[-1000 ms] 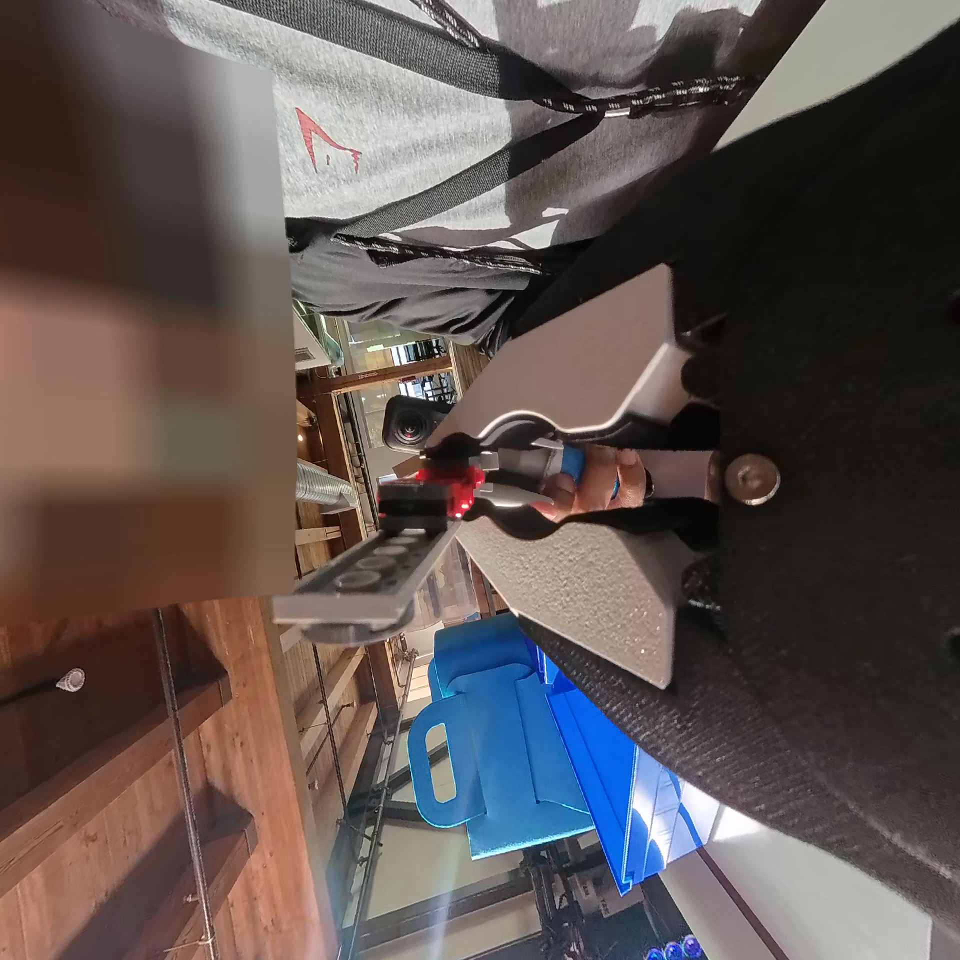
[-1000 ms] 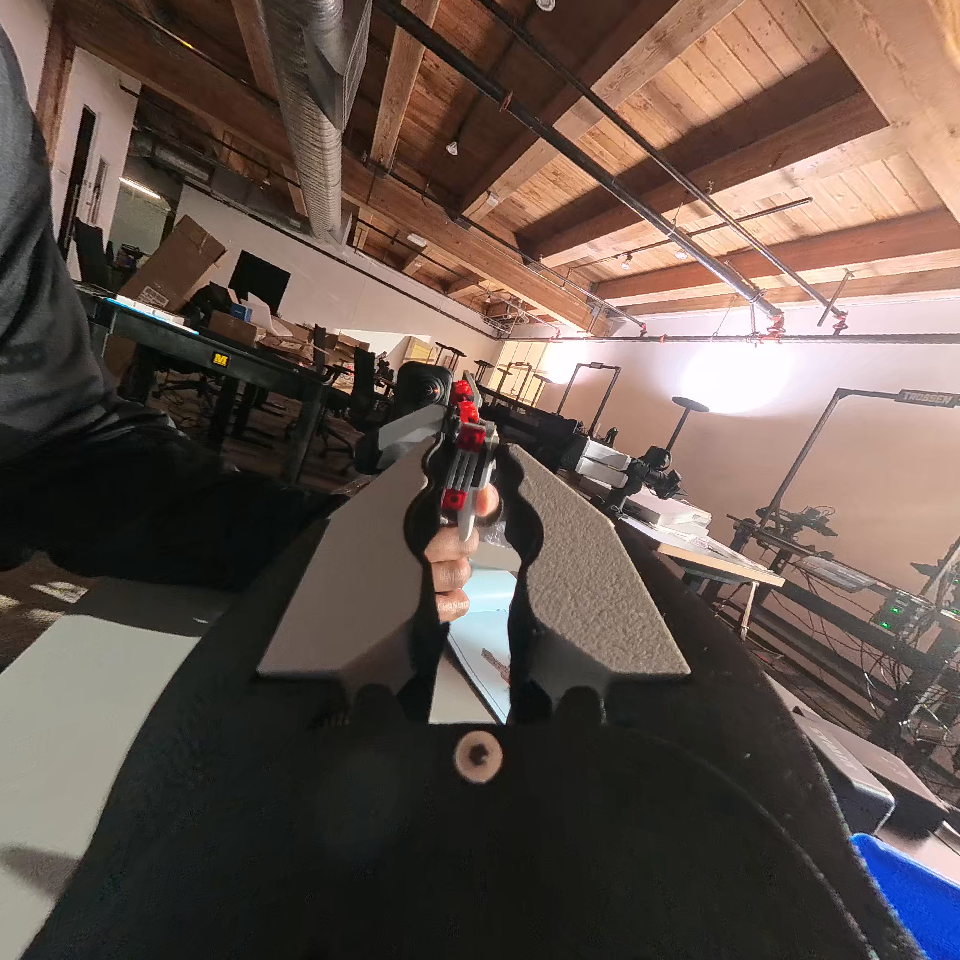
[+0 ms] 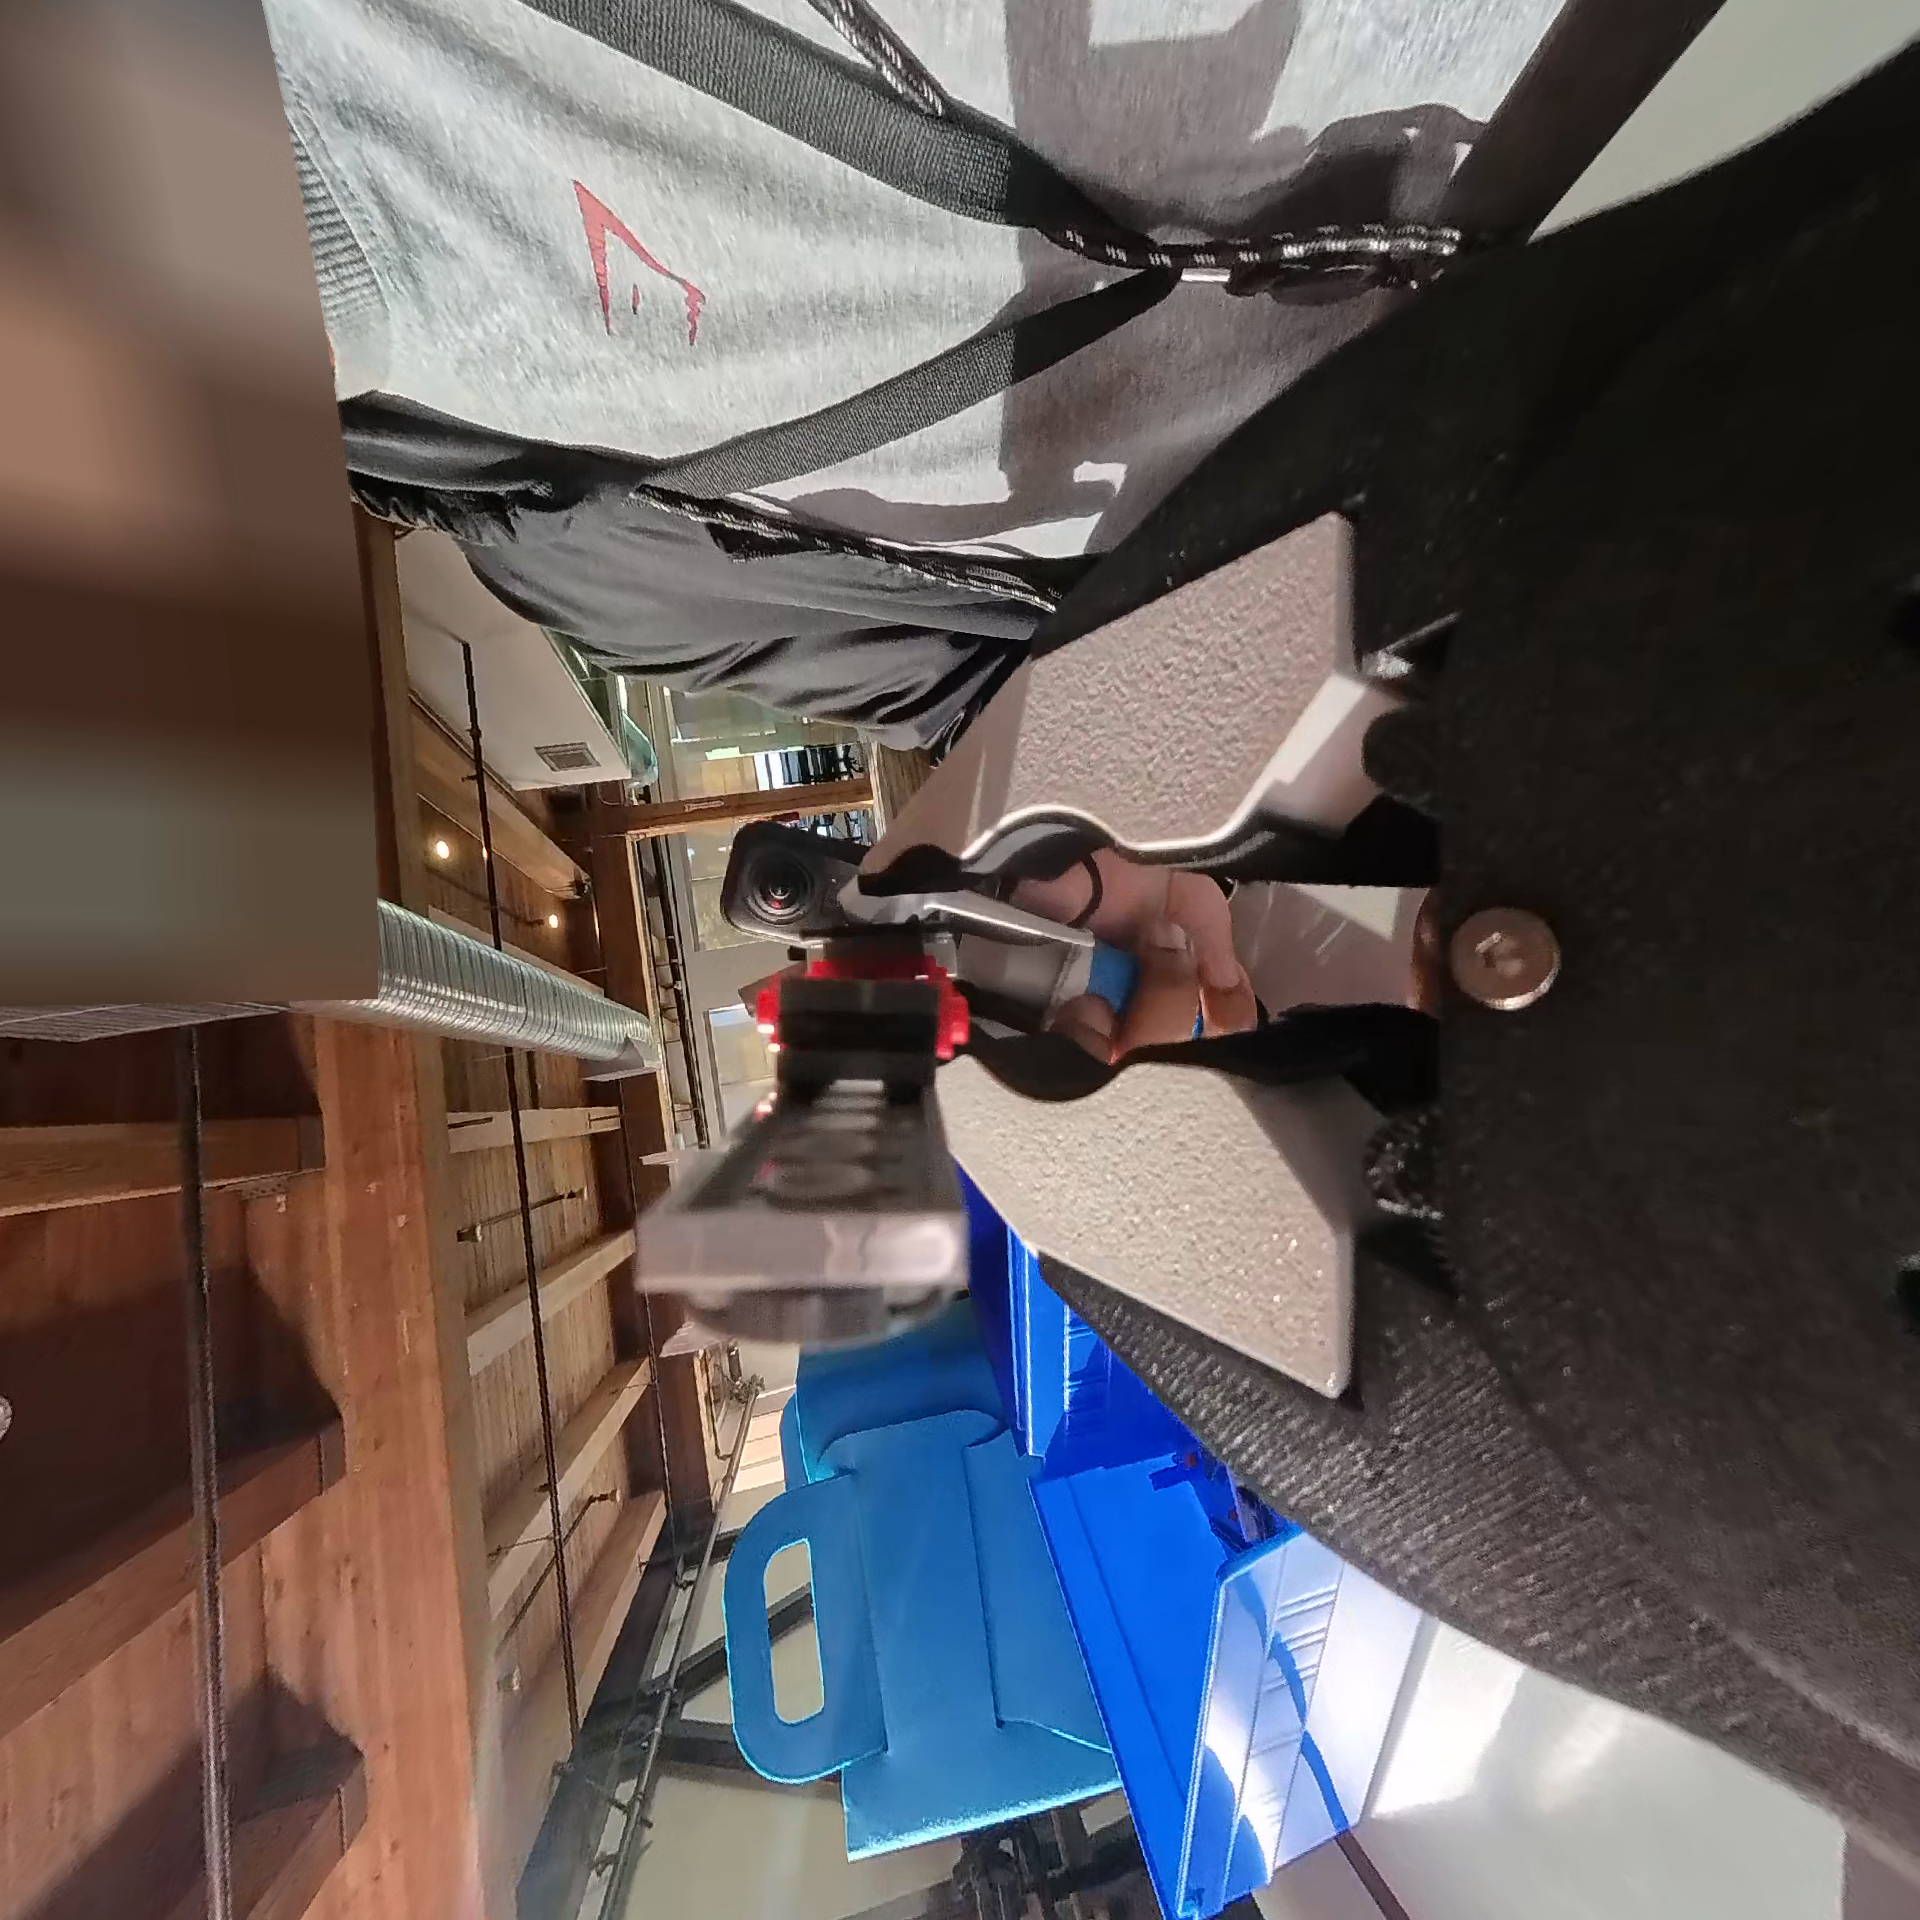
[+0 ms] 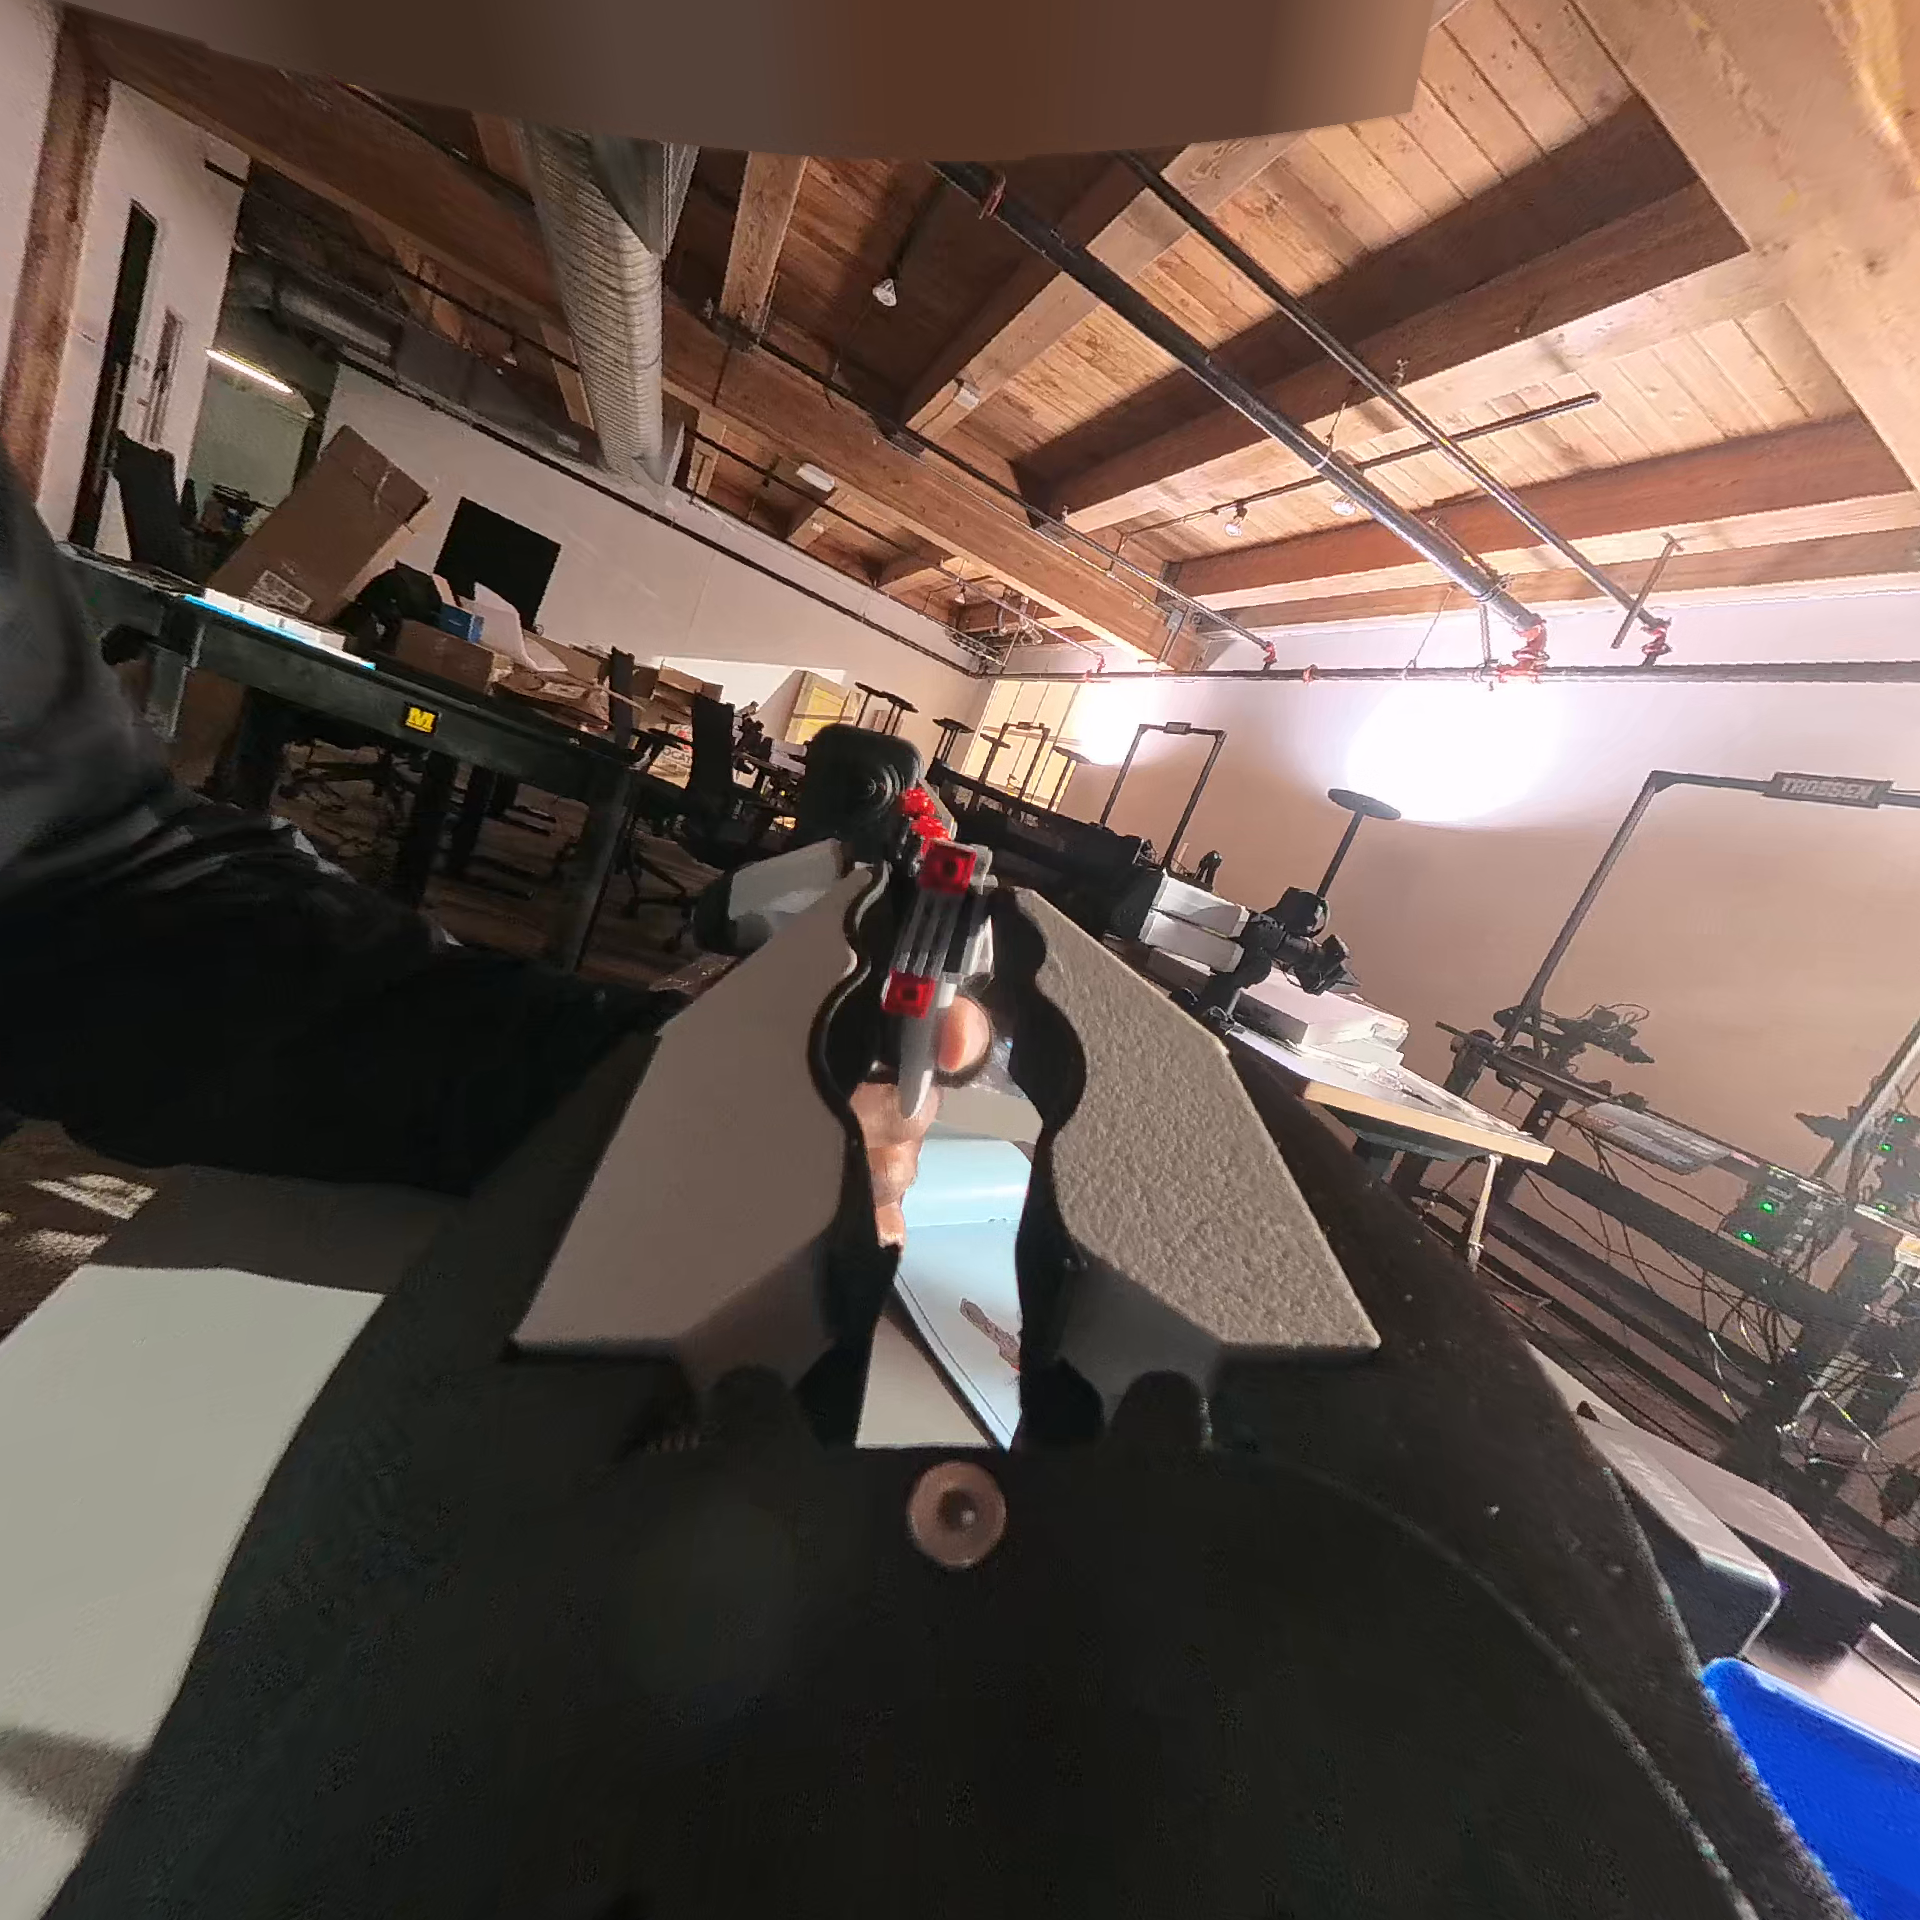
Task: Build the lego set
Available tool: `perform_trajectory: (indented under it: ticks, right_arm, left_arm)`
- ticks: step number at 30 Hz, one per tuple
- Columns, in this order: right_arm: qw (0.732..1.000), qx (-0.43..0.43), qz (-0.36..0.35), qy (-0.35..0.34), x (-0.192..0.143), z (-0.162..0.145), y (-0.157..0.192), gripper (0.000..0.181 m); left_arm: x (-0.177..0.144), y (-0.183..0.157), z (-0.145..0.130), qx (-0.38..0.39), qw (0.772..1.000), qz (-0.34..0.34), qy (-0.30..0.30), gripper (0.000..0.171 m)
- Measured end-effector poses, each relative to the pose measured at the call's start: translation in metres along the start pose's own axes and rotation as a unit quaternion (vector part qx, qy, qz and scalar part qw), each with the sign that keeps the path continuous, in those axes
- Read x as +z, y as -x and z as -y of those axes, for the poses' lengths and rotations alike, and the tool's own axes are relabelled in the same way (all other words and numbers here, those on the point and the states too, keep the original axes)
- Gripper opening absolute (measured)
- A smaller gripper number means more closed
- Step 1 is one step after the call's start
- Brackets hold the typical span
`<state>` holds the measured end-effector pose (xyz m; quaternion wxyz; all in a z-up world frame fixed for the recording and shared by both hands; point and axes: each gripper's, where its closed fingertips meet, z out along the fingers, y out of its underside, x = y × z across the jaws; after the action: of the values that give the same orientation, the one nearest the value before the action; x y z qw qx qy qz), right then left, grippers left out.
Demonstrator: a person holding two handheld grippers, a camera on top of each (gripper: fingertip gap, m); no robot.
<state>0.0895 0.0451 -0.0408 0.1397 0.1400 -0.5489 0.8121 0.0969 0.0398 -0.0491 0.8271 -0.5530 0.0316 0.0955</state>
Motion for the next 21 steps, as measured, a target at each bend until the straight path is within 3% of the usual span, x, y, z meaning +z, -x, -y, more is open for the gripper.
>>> perform_trajectory:
  ticks: [21]
  right_arm:
    - [0.999,-0.031,0.007,0.01,-0.0017,-0.0067,0.0045,0.02]
  left_arm:
    - [0.0047,0.002,0.001,0.028,0.999,0.025,-0.001,0.022]
